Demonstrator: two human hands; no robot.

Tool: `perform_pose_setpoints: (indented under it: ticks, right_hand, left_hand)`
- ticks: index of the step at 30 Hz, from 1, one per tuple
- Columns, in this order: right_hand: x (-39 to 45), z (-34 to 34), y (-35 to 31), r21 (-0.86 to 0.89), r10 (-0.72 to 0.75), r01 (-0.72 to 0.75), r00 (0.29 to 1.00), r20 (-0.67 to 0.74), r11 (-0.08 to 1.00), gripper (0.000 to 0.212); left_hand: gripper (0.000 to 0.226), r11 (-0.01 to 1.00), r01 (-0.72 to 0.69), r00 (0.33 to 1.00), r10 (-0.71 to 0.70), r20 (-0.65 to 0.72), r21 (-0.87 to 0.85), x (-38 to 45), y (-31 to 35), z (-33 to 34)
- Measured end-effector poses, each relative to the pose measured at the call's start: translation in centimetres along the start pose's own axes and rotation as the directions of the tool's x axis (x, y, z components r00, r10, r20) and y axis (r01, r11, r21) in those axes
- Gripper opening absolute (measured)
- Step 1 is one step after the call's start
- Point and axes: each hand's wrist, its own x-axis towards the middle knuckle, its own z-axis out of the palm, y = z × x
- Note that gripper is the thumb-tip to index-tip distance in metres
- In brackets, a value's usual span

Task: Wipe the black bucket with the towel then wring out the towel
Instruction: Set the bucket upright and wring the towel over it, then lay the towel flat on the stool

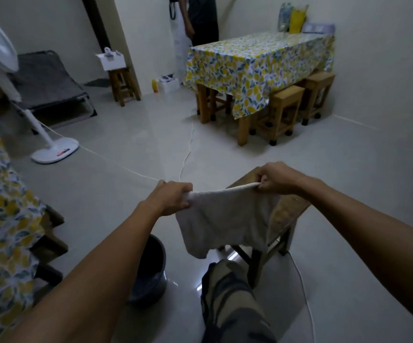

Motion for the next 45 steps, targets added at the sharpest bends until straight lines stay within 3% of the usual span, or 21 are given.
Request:
perform_pose_setpoints:
  ticks: [4, 8, 10, 12, 17, 23, 28, 41, 45]
  right_hand:
    - [-2.1, -0.7, 3.2, 0.04, 0.075, -0.075, 0.997, -0.01, 0.996, 0.008]
    - [-3.8, -0.6, 6.0, 0.063, 0.147, -0.149, 0.988, 0.04, 0.987, 0.014]
    - [-4.4, -0.4, 6.8, 0.066, 0.143, -0.152, 0.982, 0.126, 0.986, 0.006]
    - [-4.7, -0.3, 6.9, 0.061, 0.107, -0.122, 0.97, 0.219, 0.991, 0.014]
    - [-3.6, -0.4, 7.6, 0.077, 0.099, -0.124, 0.959, 0.266, 0.989, 0.013]
    - [-0.9, 0.5, 10.6, 0.165, 0.142, -0.177, 0.969, 0.204, 0.97, 0.013]
    - [2.5, 4.8, 15.0, 0.151, 0.265, -0.274, 0.961, 0.078, 0.95, 0.015]
    - [8.3, 13.9, 24.5, 0.29, 0.597, -0.554, 0.798, -0.082, 0.781, 0.015]
    - [8.9, 14.2, 26.0, 0.25, 0.652, -0.614, 0.751, -0.108, 0.749, 0.03]
  left_hand:
    - [0.023, 0.999, -0.042, 0.998, 0.042, -0.057, -0.003, 2.7, 2.4, -0.1]
    - [0.023, 0.993, -0.063, 0.998, 0.066, -0.025, 0.096, 4.6, 4.0, -0.6]
    - [0.028, 0.995, -0.056, 0.998, 0.056, 0.008, 0.087, 5.2, 4.1, -0.8]
    - [0.033, 0.998, -0.037, 0.999, 0.035, 0.03, 0.059, 5.5, 3.8, -1.1]
    - [0.039, 0.983, -0.043, 0.999, 0.036, 0.039, 0.18, 7.9, 3.6, -2.4]
    - [0.021, 0.982, 0.026, 0.997, -0.012, -0.077, 0.186, 14.0, 4.7, -3.1]
    - [0.016, 0.993, 0.027, 0.99, -0.011, -0.139, 0.114, 20.4, 6.6, 0.1]
    - [0.012, 0.998, 0.061, 0.959, -0.067, -0.274, -0.029, 33.0, 9.0, 11.4]
    - [0.021, 0.955, 0.098, 0.936, -0.184, -0.301, -0.281, 35.3, 9.9, 12.7]
